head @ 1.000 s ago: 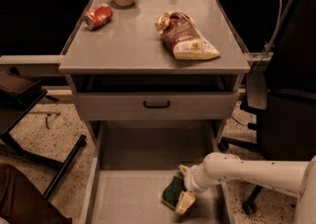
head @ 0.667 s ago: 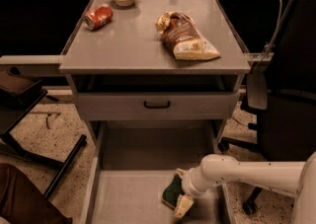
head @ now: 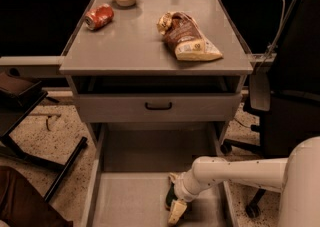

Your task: Pick sponge from middle drawer and place on counter

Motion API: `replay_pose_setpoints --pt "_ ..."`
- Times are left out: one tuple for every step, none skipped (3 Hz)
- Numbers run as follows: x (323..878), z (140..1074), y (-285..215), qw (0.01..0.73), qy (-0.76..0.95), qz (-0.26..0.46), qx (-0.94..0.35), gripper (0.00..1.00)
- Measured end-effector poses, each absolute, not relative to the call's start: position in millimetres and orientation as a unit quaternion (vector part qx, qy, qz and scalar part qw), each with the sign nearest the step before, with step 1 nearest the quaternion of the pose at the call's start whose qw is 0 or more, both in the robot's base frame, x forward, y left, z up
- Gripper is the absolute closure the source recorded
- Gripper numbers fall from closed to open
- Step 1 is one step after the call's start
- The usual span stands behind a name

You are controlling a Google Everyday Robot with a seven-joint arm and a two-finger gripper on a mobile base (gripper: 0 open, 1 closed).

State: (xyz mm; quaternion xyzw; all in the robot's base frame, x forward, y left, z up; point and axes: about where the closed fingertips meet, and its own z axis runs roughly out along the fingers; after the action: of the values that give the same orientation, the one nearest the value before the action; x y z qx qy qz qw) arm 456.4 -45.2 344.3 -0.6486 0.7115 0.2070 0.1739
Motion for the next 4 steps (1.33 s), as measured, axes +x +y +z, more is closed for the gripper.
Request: replay_pose_setpoints --pt "456.4 344.3 -44.5 0.174 0.711 0.207 -0.649 0.18" --pt "456.3 344.2 -44.5 0.174 0.711 0.207 -0.649 0.42" --pt "459.2 352.1 -49.4 0.175 0.712 0.207 -0.648 0.65" --pt "489.7 422.4 -71.3 0.207 0.716 0.200 -0.637 0.88"
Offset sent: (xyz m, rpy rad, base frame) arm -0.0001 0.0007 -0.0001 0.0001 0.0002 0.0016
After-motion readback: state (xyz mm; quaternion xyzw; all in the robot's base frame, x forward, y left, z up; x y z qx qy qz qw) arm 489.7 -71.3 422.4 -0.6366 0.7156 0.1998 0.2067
